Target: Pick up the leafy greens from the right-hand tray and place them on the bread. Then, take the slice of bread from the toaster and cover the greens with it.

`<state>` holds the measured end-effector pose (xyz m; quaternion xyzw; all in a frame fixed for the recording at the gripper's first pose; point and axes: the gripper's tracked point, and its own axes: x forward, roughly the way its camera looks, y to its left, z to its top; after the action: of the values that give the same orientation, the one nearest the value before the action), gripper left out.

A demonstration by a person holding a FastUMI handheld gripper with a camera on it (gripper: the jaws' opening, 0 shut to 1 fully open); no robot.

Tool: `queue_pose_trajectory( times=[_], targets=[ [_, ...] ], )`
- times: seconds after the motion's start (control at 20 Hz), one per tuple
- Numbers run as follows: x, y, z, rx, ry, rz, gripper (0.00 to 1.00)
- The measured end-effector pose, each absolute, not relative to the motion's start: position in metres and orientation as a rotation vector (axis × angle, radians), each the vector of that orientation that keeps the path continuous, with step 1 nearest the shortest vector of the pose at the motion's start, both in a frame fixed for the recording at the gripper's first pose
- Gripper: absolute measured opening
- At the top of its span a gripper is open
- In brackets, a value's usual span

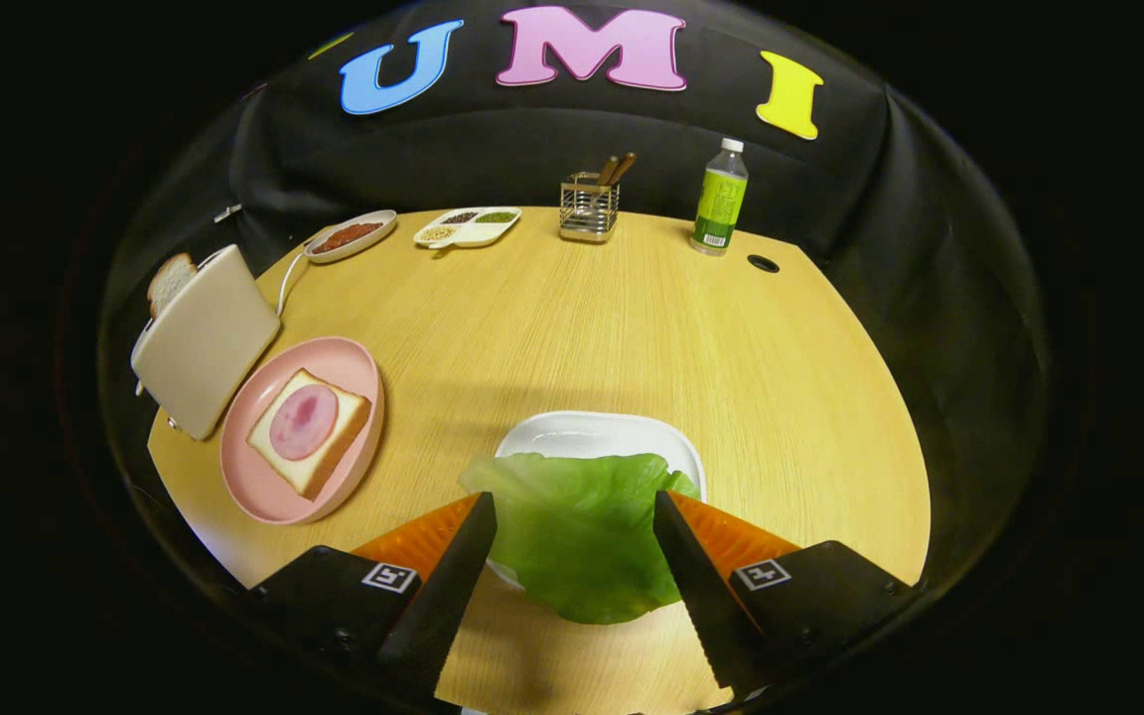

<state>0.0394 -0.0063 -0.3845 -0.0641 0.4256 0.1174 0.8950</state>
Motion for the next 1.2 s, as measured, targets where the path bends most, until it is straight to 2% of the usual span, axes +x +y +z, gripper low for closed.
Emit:
queue_pose_trajectory(
  times=[0.2,0.35,0.6,0.65,0.7,0.9,1.0,1.2],
  targets=[
    [0.039,-0.012,-0.407,-0.129,0.931,0.237,0.99],
    [0.035,-0.017,-0.42,-0.104,0.971,0.222,0.85],
    [0.032,-0.013,-0.423,-0.127,0.967,0.254,0.79],
    [0.034,-0.012,-0.422,-0.139,0.968,0.255,0.64],
    [0.033,-0.008,-0.421,-0.136,0.972,0.265,0.63],
    [0.035,-0.008,-0.424,-0.146,0.982,0.251,0.37],
    [0.035,-0.009,-0.423,-0.14,0.983,0.245,0.15],
    [0.036,-0.009,-0.423,-0.114,0.996,0.248,0.08]
  ],
)
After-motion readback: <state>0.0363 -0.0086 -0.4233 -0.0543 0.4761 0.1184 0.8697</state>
